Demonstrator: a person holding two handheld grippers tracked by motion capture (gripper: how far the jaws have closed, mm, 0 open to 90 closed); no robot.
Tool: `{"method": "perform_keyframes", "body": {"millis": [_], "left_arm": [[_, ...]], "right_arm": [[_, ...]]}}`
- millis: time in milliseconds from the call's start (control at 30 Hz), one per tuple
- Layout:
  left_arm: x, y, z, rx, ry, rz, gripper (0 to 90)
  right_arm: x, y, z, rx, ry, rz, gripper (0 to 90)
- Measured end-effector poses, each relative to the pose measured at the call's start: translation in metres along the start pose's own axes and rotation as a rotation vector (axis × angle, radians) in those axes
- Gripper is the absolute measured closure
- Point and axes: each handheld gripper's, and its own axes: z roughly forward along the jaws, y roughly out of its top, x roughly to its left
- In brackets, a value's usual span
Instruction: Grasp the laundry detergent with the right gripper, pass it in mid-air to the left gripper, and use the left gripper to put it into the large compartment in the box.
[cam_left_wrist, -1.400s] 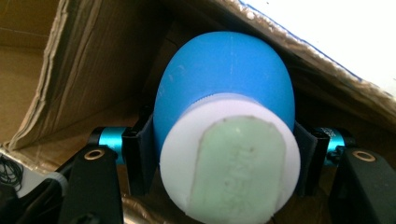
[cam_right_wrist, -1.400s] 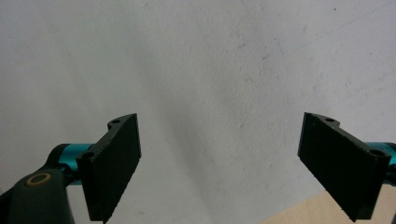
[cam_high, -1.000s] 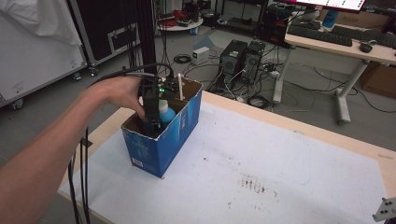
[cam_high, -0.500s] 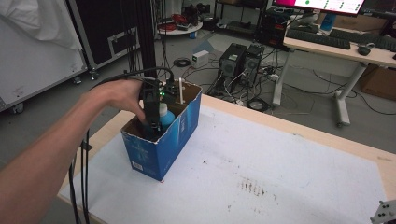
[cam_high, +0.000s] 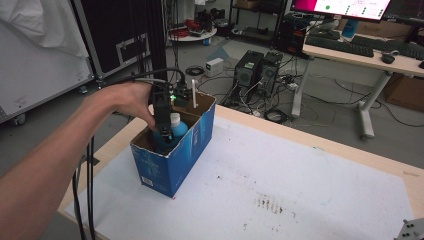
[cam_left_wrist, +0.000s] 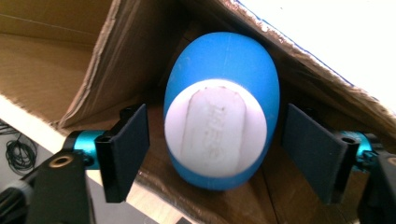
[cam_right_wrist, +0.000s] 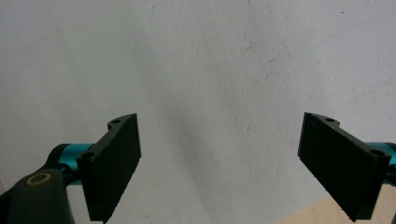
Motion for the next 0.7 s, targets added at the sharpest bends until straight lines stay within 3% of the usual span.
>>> {"method": "perform_keyframes", "body": {"millis": [133,400,500,700], "left_arm": [[-0.002,0.002,-0.008,-0.005,0.019,0.002,21.2],[-0.017,0.019,-0.039,-0.048,0.058,0.062,17.9],[-0.031,0.037,-0.053,-0.097,0.053,0.129,17.9],[-0.058,0.074,-0.064,-0.130,0.031,0.234,15.9]], "right_arm": [[0.000,-0.001,-0.001,0.000,0.000,0.002,12.4],[0.001,0.000,0.000,0.000,0.000,-0.003,12.4],[0.002,0.002,0.000,0.000,-0.001,-0.006,12.5],[0.003,0.003,0.000,0.002,-0.005,-0.002,12.4]]}}
